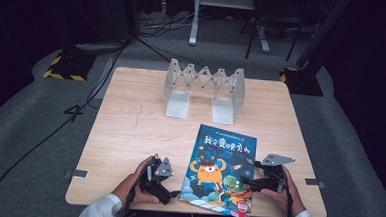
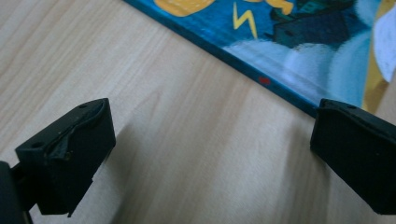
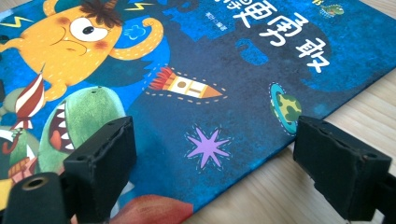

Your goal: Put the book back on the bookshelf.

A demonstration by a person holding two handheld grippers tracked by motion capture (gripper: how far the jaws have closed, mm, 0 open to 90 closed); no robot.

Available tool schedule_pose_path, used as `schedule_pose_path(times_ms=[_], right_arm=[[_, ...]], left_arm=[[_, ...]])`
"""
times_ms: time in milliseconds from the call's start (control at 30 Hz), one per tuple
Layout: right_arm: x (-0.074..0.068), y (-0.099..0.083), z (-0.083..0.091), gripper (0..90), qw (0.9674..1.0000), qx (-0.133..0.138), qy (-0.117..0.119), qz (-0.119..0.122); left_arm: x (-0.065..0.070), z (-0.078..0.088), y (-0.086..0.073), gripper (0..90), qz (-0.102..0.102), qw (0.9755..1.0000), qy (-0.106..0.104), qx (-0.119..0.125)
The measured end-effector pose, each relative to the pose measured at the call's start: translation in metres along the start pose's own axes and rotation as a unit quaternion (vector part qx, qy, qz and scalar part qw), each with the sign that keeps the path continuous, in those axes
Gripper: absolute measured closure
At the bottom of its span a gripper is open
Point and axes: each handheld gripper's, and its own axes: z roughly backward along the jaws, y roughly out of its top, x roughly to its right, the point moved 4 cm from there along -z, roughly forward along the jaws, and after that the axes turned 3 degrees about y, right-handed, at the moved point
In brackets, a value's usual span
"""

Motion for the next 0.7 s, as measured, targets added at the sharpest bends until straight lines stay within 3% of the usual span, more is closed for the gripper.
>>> schedule_pose_path(times_ms=[167,500,600,700], right_arm=[[-0.004,0.006,-0.008,11.6,1.0000,-0.003,0.002,0.003],[-0.008,0.031,-0.033,7.4,0.9999,-0.010,-0.001,0.013],[-0.008,0.033,-0.036,7.7,0.9999,-0.009,-0.001,0.014],[-0.008,0.027,-0.029,14.5,0.9999,-0.007,0.013,0.009]], left_arm=[[0.009,0.008,-0.009,0.3,-0.015,0.9998,-0.010,-0.001],[0.012,0.016,-0.018,0.4,0.015,0.9998,0.015,0.000],[0.014,0.016,-0.018,0.4,0.011,0.9999,0.012,0.001],[0.013,0.014,-0.017,0.4,0.014,0.9998,0.015,0.001]])
